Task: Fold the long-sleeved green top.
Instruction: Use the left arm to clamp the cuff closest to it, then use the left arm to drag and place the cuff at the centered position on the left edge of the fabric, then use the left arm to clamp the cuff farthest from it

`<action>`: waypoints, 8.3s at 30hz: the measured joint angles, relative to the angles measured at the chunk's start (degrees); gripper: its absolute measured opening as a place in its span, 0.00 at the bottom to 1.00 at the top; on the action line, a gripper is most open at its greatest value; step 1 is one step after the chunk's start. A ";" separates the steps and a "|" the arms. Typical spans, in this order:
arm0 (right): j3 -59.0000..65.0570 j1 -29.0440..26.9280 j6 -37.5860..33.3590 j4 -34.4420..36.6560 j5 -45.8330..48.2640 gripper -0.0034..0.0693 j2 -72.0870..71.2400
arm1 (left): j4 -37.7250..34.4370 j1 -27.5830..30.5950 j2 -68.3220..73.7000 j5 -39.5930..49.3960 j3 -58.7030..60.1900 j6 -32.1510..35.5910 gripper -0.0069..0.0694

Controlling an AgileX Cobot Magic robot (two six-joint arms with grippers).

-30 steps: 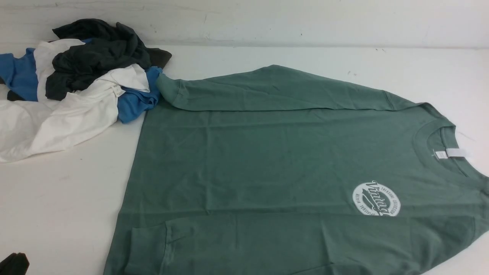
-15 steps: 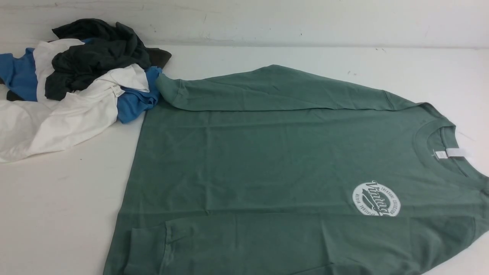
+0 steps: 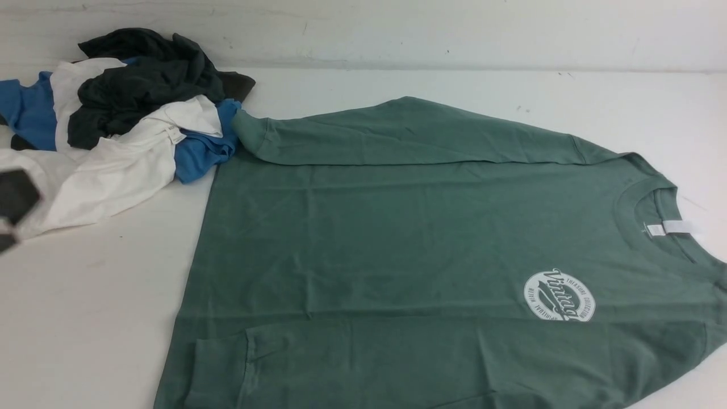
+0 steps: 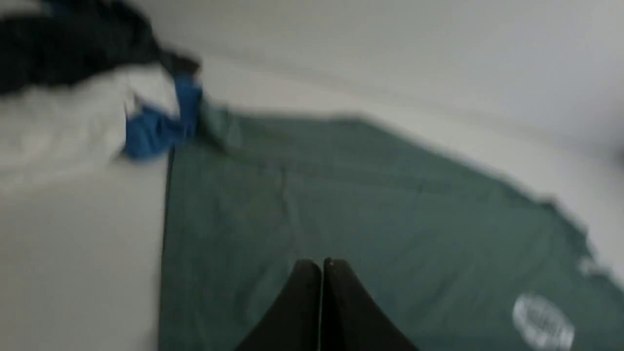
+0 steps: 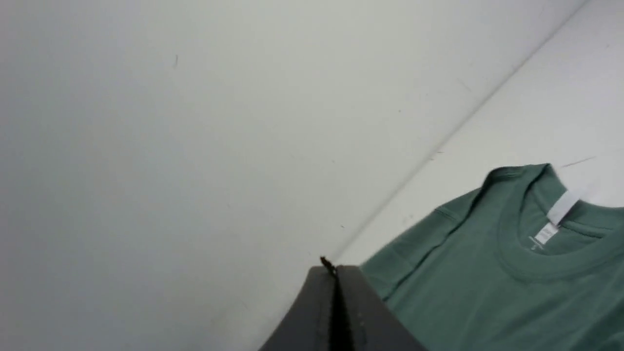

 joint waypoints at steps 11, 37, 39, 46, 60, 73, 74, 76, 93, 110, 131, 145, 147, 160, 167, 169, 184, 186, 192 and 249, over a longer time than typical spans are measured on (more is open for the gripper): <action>-3.05 0.12 -9.06 2.78 9.52 0.03 0.00 | 6.01 -5.43 36.57 15.94 -3.05 9.07 0.09; -45.51 0.42 -28.01 -21.17 69.63 0.03 56.01 | 26.86 -16.03 47.60 -5.89 -3.46 -16.34 0.39; -45.51 0.42 -28.71 -20.26 69.63 0.03 56.01 | 26.91 -16.03 49.11 -5.84 -3.46 -19.12 0.49; -45.51 0.44 -29.11 -19.05 69.63 0.03 56.01 | 26.80 -16.03 53.24 -5.60 -3.46 -24.59 0.64; -45.51 0.44 -29.69 -19.04 69.63 0.03 56.01 | 25.60 -16.03 54.67 -6.25 -3.46 -25.04 0.44; -45.51 0.44 -29.98 -18.75 69.63 0.03 56.01 | 25.60 -16.03 53.59 -3.84 -3.46 -19.91 0.10; -45.51 0.44 -29.98 -18.75 69.63 0.03 56.01 | 25.60 -16.03 53.43 -3.59 -3.46 -19.81 0.10; -45.51 0.44 -30.03 -18.69 69.63 0.03 56.01 | 25.21 -16.27 50.99 -2.39 -3.46 -19.02 0.09; -45.51 0.44 -30.50 -15.49 66.20 0.03 56.01 | 27.86 -18.34 45.48 9.57 -34.22 -12.62 0.09; -45.51 0.49 -30.85 -13.98 65.23 0.03 56.01 | 31.05 -13.36 68.07 9.79 -50.43 -11.52 0.09; -45.51 4.09 -29.81 -18.82 65.63 0.03 56.32 | 41.34 -13.36 74.95 7.68 -50.86 -11.52 0.17; -45.51 28.74 -11.58 -36.45 54.43 0.30 72.82 | 37.21 -13.36 75.21 25.82 -59.51 -11.08 0.26; -45.51 30.30 -11.15 -37.80 52.64 0.36 74.75 | 36.72 -13.36 74.63 27.85 -59.62 -10.32 0.21; -45.78 33.99 -10.25 -43.52 34.48 0.63 90.79 | 25.94 -13.96 64.13 33.73 -59.67 -5.59 0.09; -47.68 34.05 -10.25 -43.57 36.24 0.41 92.20 | 25.60 -15.47 60.04 33.86 -57.85 -5.04 0.09; -48.30 34.05 -10.25 -43.57 38.90 0.25 92.20 | 25.60 -15.53 58.19 33.80 -54.53 -5.04 0.09; -42.36 34.16 -7.42 -39.93 49.30 0.06 88.39 | 25.60 -15.53 47.88 31.04 -32.99 -6.58 0.09; -39.45 34.16 -7.36 -38.42 49.67 0.06 85.56 | 25.60 -15.53 47.17 30.48 -32.08 -6.65 0.09; -34.81 34.16 -4.25 -35.48 51.39 0.07 79.08 | 25.60 -15.53 46.79 29.95 -31.58 -6.84 0.09; -40.71 34.16 -0.92 -35.84 60.98 0.09 56.49 | 25.60 -9.83 89.73 -5.95 -60.35 -20.08 0.53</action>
